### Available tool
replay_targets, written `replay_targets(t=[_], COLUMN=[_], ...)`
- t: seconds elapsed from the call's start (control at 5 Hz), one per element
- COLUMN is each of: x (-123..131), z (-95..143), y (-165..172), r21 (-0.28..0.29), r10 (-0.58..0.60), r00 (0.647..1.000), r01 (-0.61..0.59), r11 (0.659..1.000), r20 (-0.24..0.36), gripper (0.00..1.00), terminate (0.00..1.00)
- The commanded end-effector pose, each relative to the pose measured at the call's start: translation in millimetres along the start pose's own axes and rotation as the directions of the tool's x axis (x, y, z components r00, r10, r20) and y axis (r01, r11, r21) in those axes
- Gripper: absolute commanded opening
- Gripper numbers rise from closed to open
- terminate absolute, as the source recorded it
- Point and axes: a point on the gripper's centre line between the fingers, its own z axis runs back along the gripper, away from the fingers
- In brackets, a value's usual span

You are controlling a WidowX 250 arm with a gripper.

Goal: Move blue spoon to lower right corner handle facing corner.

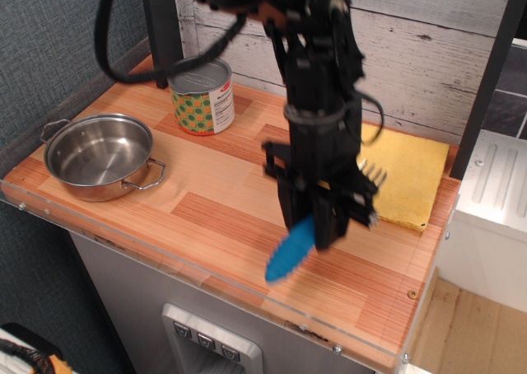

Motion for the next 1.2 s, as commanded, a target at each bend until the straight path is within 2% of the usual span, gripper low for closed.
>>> replay_targets(t=[0.0,0.6,0.8,1.0], x=[12,10,11,8], z=[5,-15,-13,-12], y=[-11,-16,-21,-24], r21=[-0.036,-0.042,-0.027,-0.056], r10=[0.074,0.225,0.275,0.366], r00=[0.992,0.967,0.955,0.925], r01=[-0.071,-0.221,-0.273,-0.362], r11=[0.997,0.974,0.962,0.931], r20=[0.100,0.117,0.114,0.106], gripper=[0.00,0.00,0.00,0.00], terminate=[0.00,0.00,0.00,0.00])
